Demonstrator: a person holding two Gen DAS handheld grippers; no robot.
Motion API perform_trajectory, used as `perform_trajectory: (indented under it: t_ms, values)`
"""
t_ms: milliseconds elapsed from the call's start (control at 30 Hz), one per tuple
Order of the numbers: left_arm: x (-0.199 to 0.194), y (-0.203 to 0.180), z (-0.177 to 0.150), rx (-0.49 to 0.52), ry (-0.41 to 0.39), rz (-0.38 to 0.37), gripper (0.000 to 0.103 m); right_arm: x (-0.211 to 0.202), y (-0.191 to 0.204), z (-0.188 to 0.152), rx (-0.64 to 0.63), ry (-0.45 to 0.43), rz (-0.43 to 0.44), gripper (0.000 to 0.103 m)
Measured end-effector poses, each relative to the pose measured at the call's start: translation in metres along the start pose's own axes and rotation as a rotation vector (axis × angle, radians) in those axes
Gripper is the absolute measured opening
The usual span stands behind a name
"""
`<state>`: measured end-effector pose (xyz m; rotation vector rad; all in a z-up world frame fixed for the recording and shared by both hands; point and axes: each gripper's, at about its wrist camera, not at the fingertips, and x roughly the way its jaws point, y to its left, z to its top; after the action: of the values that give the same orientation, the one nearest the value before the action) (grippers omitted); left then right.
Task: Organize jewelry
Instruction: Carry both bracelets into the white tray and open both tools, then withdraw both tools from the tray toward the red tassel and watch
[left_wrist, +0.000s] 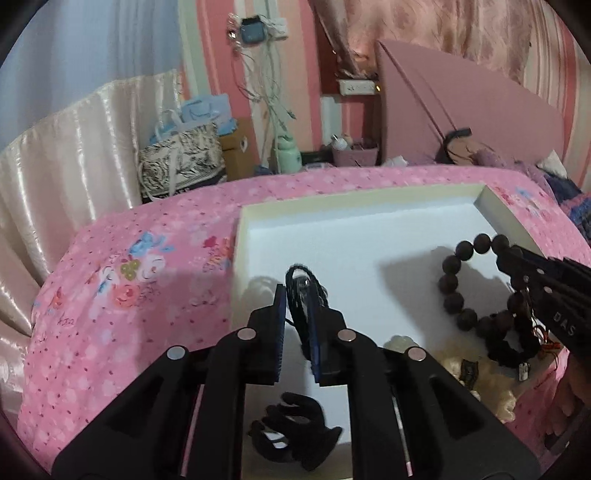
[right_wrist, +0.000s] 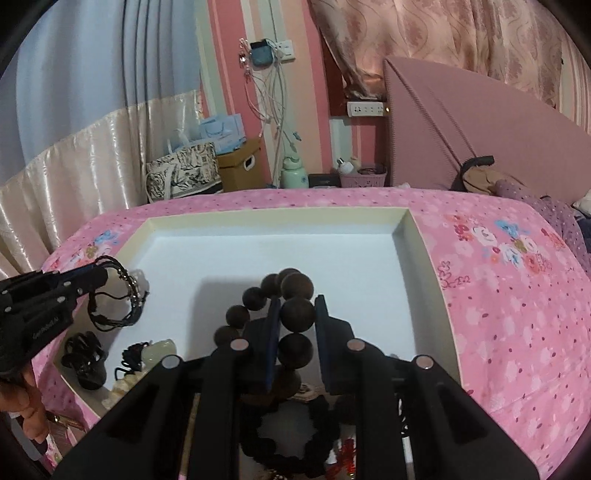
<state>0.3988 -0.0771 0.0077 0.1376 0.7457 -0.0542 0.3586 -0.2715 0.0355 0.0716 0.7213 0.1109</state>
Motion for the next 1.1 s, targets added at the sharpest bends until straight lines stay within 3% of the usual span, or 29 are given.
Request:
perform_trajectory:
  t_ms: [167,267,333,367,400,433,567,700,767,833,900,1000,1100]
  values:
    - [-0.001,-0.011,-0.003,0.062,-0.008,0.077,0.01,0.002,-0.002,-0.005,-0.028,0.013,-0.048,0.021]
    - [-0.001,-0.011,-0.004,0.062,0.002,0.083,0.011,0.003,-0.005,-0.006,-0.027,0.02,-0.058,0.022]
    - [-0.002,-0.007,-0.004,0.055,0.002,0.092,0.024,0.003,-0.006,-0.007,-0.027,0.022,-0.071,0.027]
    - [-0.003,-0.005,-0.005,0.053,-0.002,0.1,0.029,0.002,-0.006,-0.007,-0.026,0.018,-0.073,0.036]
    - [-0.003,-0.003,-0.003,0.051,-0.003,0.105,0.04,0.0,-0.006,-0.007,-0.027,0.012,-0.074,0.044]
    - [-0.005,-0.001,-0.003,0.047,-0.008,0.104,0.043,-0.002,-0.006,-0.006,-0.024,0.007,-0.066,0.044]
    - [-0.008,0.013,-0.003,-0.011,-0.003,0.036,0.044,-0.018,-0.01,0.002,0.017,-0.017,-0.007,0.045]
    - [-0.023,0.033,0.002,-0.1,-0.026,-0.047,0.052,-0.05,-0.01,0.017,0.033,-0.093,0.025,0.05]
    - [-0.034,0.04,0.003,-0.129,-0.059,-0.078,0.061,-0.064,-0.009,0.022,0.049,-0.102,0.082,0.051]
    - [-0.044,0.046,0.0,-0.159,-0.075,-0.095,0.064,-0.082,-0.007,0.025,0.062,-0.1,0.175,0.053]
    - [-0.059,0.052,-0.005,-0.189,-0.093,-0.109,0.064,-0.1,-0.001,0.018,0.032,-0.127,0.15,0.059]
    - [-0.084,0.045,-0.019,-0.175,-0.133,-0.07,0.064,-0.125,0.006,-0.01,-0.022,-0.155,0.116,0.067]
    - [-0.114,0.032,-0.045,-0.123,-0.196,-0.027,0.067,-0.142,0.007,-0.045,-0.076,-0.165,0.057,0.067]
